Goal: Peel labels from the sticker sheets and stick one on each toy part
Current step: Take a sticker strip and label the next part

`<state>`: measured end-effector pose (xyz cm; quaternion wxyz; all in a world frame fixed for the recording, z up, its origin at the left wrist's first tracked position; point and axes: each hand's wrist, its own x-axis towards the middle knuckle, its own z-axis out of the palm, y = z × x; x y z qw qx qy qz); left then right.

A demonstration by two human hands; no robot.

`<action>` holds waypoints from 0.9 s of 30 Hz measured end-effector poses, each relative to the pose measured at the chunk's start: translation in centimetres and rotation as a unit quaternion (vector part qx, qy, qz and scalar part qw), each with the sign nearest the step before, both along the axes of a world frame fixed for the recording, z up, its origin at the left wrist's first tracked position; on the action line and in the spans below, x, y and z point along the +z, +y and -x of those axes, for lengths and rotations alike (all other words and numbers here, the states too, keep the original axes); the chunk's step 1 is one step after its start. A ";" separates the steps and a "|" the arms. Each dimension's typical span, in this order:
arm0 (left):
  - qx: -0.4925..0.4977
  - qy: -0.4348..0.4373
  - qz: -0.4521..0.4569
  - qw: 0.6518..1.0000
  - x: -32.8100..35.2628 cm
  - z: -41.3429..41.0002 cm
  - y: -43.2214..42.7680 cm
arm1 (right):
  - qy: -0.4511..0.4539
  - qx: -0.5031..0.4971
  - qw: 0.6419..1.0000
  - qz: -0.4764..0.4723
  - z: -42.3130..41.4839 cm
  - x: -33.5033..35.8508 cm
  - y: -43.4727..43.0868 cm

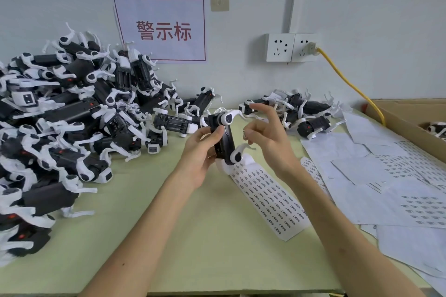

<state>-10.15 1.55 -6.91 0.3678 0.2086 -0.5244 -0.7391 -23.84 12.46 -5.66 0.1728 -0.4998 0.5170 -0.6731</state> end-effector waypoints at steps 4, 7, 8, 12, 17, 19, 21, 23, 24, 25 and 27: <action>0.023 -0.021 0.022 0.999 -0.6 0.6 0.3 | 0.092 -0.034 0.995 -0.010 -0.7 -0.5 -0.3; 0.038 -0.039 0.030 0.998 -0.9 0.9 0.5 | 0.142 -0.070 0.987 -0.013 -0.9 -0.8 -0.5; 0.041 -0.044 0.034 0.998 -1.0 1.0 0.5 | 0.151 -0.081 0.985 -0.015 -0.9 -0.9 -0.5; 0.051 -0.054 0.059 0.996 -1.0 1.1 0.5 | 0.157 -0.108 0.982 -0.002 -0.9 -0.9 -0.7; 0.070 -0.070 0.091 0.991 -1.0 1.1 0.8 | 0.133 -0.110 0.985 0.007 -1.0 -0.8 -0.8; 0.070 -0.073 0.096 0.990 -0.9 1.1 0.9 | 0.131 -0.112 0.985 0.006 -0.9 -0.8 -0.8; 0.061 -0.074 0.100 0.990 -0.8 0.9 0.9 | 0.137 -0.120 0.983 0.008 -0.9 -0.8 -0.8; 0.043 -0.075 0.102 0.991 -0.6 0.7 0.9 | 0.138 -0.124 0.983 0.011 -0.7 -0.8 -0.7; 0.032 -0.074 0.100 0.992 -0.6 0.6 0.8 | 0.135 -0.123 0.983 0.012 -0.7 -0.8 -0.7; 0.023 -0.071 0.099 0.992 -0.7 0.5 0.7 | 0.133 -0.123 0.983 0.012 -0.7 -0.8 -0.6; 0.018 -0.072 0.103 0.992 -0.7 0.4 0.6 | 0.131 -0.122 0.984 0.010 -0.7 -0.8 -0.6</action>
